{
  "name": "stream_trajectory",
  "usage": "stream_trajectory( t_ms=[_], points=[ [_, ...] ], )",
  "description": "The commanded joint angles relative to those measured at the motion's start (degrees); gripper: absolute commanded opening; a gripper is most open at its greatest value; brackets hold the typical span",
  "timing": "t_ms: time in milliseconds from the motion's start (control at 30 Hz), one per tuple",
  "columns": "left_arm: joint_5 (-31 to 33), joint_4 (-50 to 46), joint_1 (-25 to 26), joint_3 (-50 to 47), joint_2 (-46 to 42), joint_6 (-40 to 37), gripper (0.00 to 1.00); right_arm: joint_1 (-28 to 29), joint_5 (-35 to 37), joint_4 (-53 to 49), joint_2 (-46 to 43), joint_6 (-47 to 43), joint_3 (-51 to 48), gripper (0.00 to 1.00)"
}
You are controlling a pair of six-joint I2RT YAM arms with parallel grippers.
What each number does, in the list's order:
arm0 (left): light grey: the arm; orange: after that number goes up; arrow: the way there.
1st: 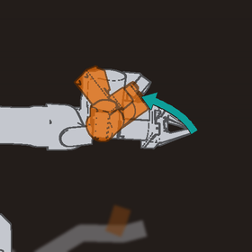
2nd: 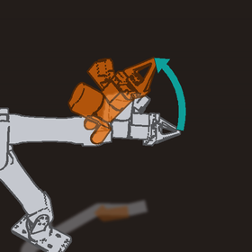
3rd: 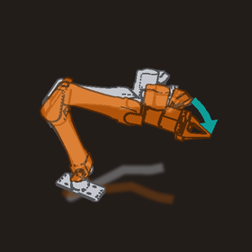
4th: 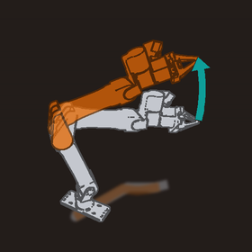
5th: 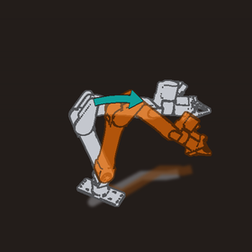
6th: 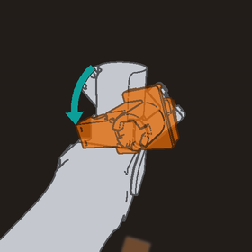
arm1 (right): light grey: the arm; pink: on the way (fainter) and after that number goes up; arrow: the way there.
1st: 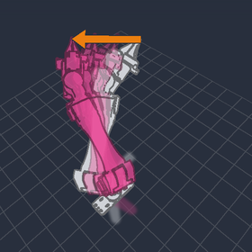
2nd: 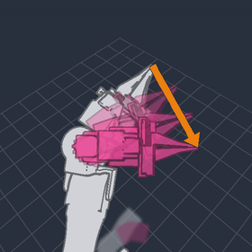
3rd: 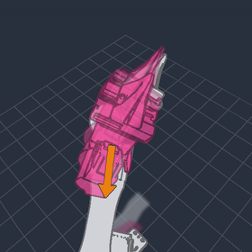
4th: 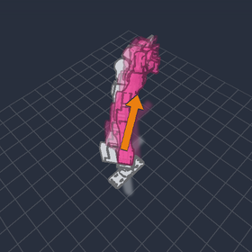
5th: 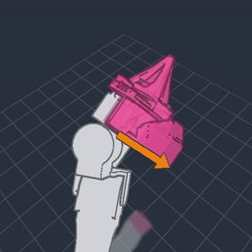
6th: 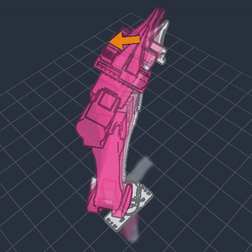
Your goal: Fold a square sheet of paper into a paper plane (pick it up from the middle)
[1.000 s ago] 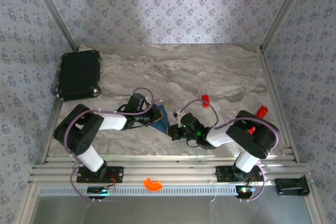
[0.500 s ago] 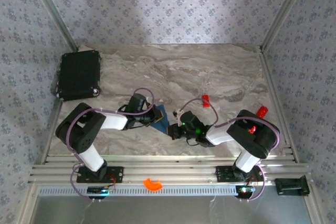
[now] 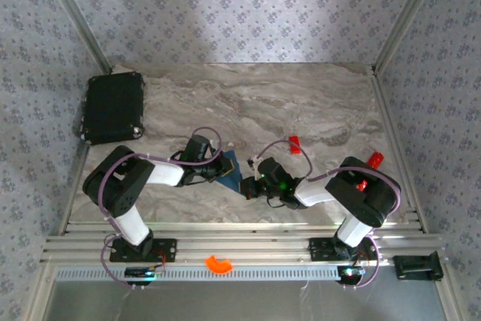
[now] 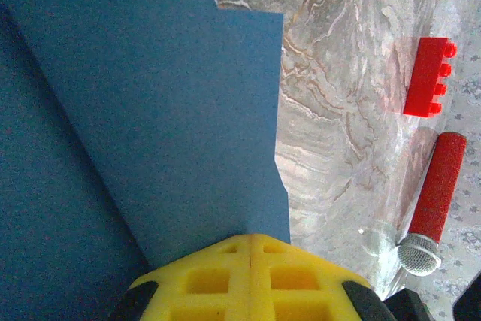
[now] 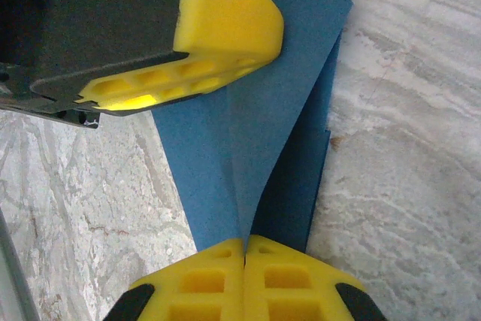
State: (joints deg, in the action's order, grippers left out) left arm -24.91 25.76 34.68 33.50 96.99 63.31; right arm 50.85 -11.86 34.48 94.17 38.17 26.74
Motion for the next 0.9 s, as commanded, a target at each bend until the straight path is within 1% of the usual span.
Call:
stream_trajectory(
  t_ms=[0,533,667,800,867],
  points=[
    [2.0,-1.8,0.3,-0.1,1.0,-0.3,0.04,-0.3,-0.6,-5.2,1.2,0.8,0.4,0.00],
    [4.3,-4.4,0.3,0.3,1.4,-0.6,0.05,-0.7,-1.7,-6.5,1.8,1.0,1.3,0.00],
    [6.4,-6.1,0.1,-0.5,0.6,-0.4,0.05,-0.8,-1.8,-6.9,1.8,1.3,1.5,0.00],
    [4.5,-6.5,0.1,0.6,1.8,-1.6,0.06,-0.8,-1.8,-6.8,2.0,1.5,1.6,0.00],
    [4.6,-6.9,0.1,0.8,2.1,-1.6,0.06,-0.8,-1.9,-6.8,2.0,1.6,1.7,0.00]
  ],
)
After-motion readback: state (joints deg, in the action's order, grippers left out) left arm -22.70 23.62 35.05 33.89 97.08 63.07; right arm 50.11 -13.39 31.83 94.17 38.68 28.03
